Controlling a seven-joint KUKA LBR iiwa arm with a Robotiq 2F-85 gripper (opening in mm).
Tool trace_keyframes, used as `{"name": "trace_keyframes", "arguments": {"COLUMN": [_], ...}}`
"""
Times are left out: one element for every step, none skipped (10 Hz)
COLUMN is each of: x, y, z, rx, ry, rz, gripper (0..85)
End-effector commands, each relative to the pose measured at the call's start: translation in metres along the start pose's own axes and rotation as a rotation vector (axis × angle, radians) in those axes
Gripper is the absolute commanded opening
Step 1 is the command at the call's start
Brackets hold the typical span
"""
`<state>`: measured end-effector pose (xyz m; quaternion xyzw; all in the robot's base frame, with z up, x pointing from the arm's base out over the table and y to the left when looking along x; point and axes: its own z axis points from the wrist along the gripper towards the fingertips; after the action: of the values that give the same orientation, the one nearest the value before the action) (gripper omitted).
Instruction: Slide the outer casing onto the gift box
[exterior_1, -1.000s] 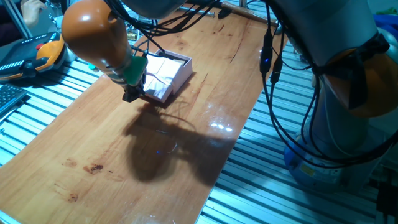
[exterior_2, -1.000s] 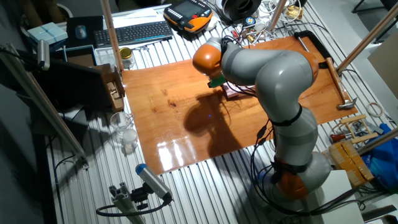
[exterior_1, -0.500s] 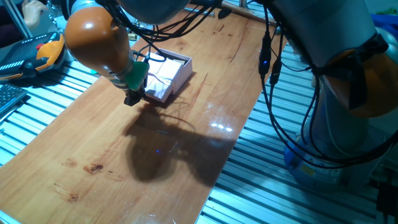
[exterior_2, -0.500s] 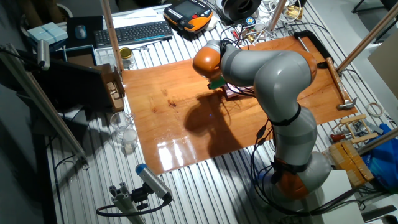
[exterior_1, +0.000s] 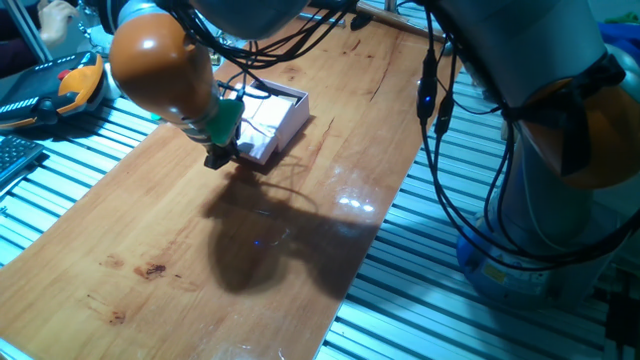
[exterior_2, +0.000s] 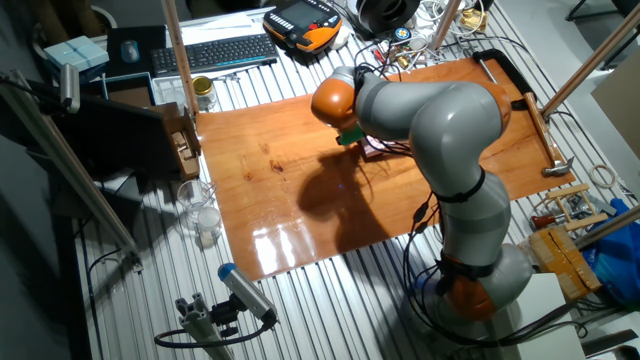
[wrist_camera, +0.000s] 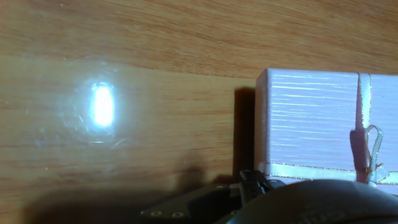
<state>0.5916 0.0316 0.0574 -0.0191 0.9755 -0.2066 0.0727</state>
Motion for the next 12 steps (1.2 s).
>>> {"name": "trace_keyframes", "arguments": {"x": [0.001,0.001,0.002,0.002,0.002,0.002,0.002,0.002,0.002,0.001,-0.001,-0.002], "y": [-0.001,-0.003,-0.005,-0.006,-0.007,-0.007,-0.007,-0.006,-0.006,-0.008,-0.01,-0.011], "z": [0.0,-0.002,-0.004,-0.005,-0.005,-0.006,-0.006,-0.005,-0.006,-0.009,-0.013,-0.012], "rx": [0.002,0.005,0.006,0.009,0.012,0.012,0.011,0.012,0.012,0.014,0.018,0.02], "ry": [0.0,0.0,0.0,0.0,0.0,0.0,0.0,0.0,0.0,0.002,0.005,0.003], "rz": [-0.002,-0.004,-0.007,-0.007,-0.008,-0.009,-0.009,-0.009,-0.009,-0.01,-0.015,-0.015], "gripper": [0.0,0.0,0.0,0.0,0.0,0.0,0.0,0.0,0.0,0.0,0.0,0.0]}}
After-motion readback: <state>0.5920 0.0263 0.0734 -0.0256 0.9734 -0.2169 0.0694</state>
